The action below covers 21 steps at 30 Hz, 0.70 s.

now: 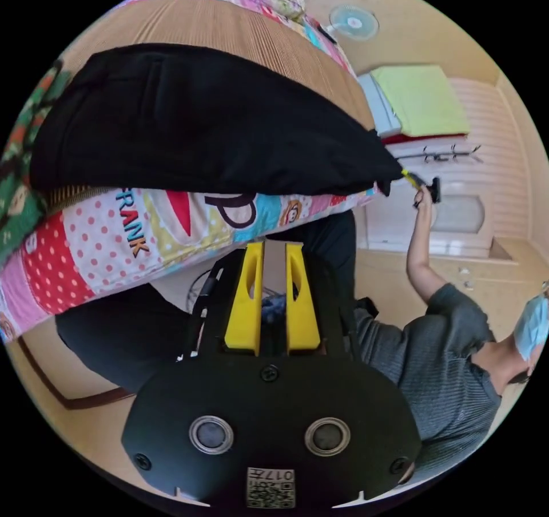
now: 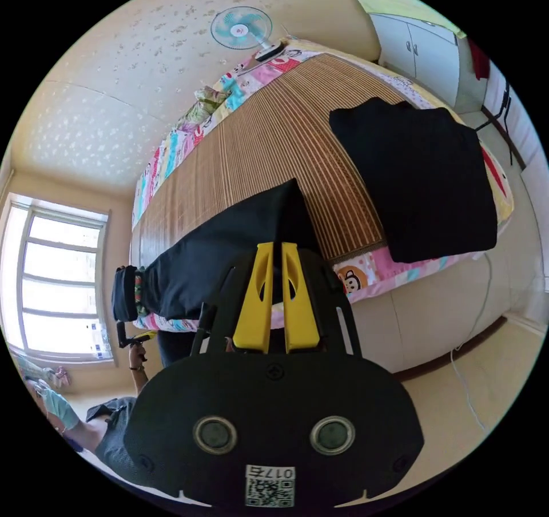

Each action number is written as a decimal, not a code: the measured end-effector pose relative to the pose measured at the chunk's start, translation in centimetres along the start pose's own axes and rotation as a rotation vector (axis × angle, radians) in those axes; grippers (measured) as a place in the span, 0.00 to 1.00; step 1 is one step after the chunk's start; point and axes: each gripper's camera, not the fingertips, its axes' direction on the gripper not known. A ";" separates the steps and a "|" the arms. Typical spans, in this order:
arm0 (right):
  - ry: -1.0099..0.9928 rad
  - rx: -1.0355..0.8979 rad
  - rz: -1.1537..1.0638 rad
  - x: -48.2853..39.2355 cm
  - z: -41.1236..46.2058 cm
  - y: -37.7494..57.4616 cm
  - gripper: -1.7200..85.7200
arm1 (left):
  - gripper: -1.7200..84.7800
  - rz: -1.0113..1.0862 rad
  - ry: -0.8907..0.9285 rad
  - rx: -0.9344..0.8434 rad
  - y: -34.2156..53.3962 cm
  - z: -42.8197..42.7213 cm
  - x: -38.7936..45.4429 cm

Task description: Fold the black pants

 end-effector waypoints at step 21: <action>-0.382 0.135 -0.277 -10.7 16.4 13.7 0.07 | 0.11 -0.363 0.055 0.744 6.8 -0.3 -14.5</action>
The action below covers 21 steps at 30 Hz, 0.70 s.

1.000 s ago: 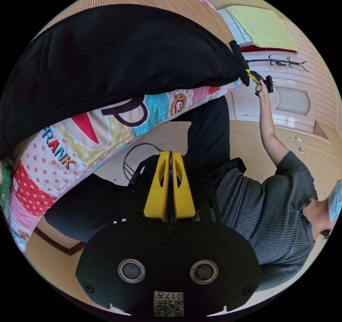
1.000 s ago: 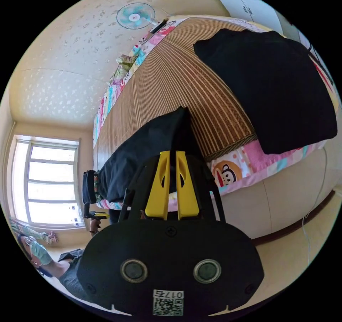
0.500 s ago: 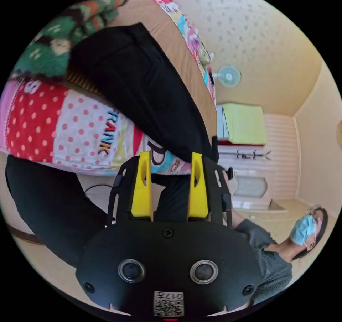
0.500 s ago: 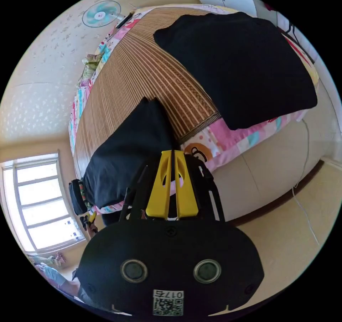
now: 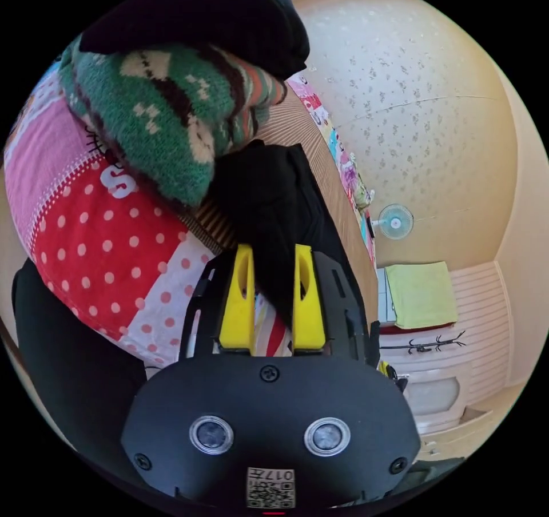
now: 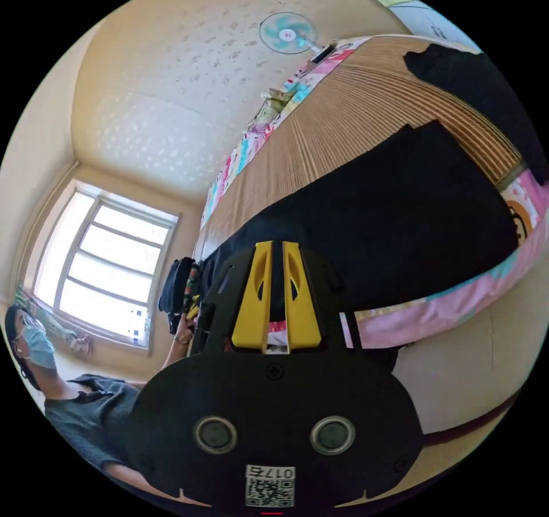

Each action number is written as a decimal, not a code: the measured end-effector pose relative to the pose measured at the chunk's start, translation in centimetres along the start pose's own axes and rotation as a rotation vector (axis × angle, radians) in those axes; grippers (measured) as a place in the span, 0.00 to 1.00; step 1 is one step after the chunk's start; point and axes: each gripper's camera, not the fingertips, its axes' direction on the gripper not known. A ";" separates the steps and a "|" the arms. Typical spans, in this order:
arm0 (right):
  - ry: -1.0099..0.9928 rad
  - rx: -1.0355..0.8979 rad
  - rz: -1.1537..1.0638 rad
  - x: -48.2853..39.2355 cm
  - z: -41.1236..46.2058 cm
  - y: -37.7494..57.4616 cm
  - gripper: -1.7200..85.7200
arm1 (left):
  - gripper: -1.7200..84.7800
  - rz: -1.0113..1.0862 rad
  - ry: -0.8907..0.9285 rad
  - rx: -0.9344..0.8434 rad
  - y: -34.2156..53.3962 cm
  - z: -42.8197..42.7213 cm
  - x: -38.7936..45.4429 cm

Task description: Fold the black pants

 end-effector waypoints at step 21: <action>-0.258 -0.330 -0.128 -10.7 22.3 11.9 0.02 | 0.08 0.976 0.200 -0.178 15.7 5.2 27.3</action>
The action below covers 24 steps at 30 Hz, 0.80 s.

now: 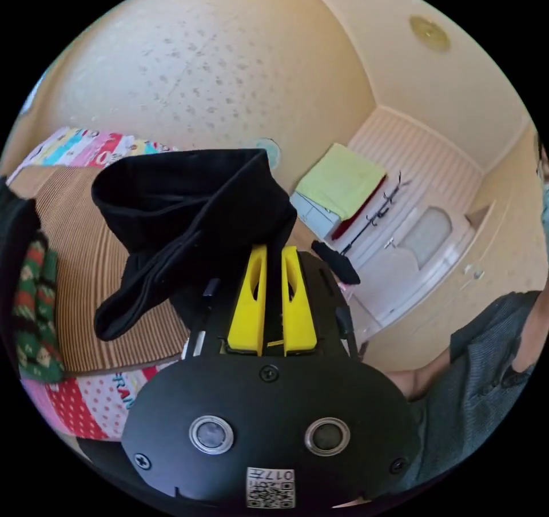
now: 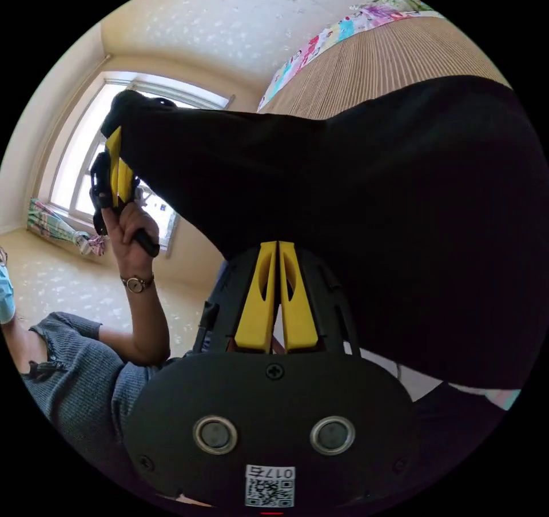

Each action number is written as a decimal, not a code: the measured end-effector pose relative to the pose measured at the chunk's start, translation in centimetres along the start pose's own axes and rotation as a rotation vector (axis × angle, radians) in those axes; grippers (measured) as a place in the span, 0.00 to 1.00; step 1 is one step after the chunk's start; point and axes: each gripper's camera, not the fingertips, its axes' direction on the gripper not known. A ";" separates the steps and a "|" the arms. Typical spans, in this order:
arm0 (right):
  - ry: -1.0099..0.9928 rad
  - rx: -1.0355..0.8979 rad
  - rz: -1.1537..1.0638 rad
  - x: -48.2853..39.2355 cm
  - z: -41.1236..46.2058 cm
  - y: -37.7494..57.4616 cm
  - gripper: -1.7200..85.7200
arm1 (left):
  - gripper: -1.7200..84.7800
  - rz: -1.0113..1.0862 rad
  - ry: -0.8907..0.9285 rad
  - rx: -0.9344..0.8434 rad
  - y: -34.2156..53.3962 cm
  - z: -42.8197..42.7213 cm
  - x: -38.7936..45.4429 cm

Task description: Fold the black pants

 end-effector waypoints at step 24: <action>0.164 0.384 0.320 9.2 -8.1 0.0 0.15 | 0.21 -0.609 0.118 -0.205 15.4 5.2 -13.6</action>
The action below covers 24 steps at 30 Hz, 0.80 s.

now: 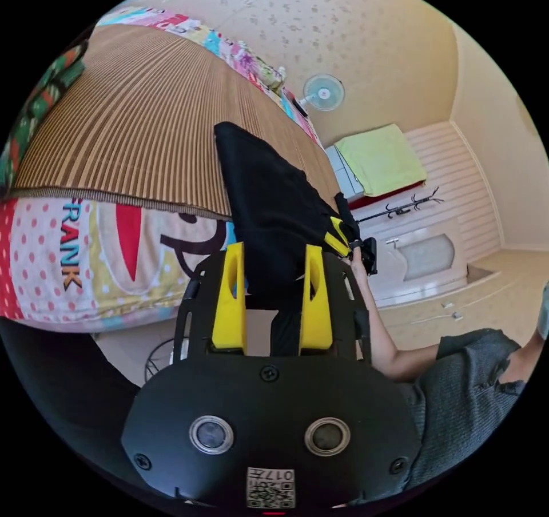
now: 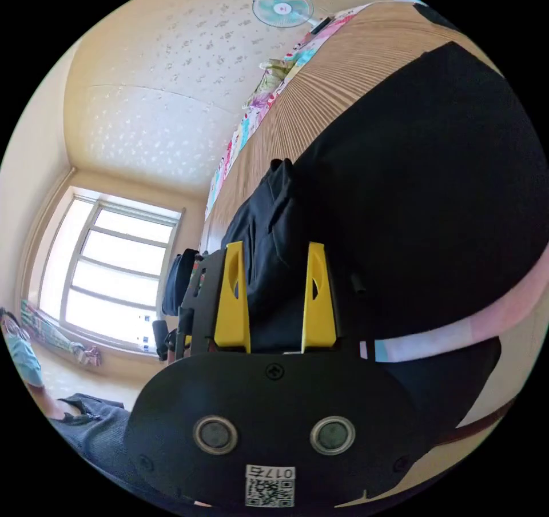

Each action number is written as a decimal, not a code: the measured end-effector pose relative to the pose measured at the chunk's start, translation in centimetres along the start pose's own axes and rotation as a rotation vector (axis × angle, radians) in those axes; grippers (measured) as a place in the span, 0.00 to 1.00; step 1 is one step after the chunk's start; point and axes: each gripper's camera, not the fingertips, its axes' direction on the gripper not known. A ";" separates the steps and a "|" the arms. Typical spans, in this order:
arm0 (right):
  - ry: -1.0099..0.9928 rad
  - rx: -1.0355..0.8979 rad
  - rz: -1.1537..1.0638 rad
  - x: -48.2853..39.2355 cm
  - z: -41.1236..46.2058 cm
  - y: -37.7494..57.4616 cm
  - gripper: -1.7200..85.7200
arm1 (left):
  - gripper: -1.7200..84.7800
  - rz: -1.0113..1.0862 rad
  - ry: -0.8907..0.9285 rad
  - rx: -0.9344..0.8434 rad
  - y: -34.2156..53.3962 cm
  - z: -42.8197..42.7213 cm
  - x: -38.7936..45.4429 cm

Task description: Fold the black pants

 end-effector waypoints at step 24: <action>0.268 0.372 -0.520 -10.4 -4.7 11.6 0.04 | 0.09 0.029 0.598 -0.123 -1.7 4.4 -7.3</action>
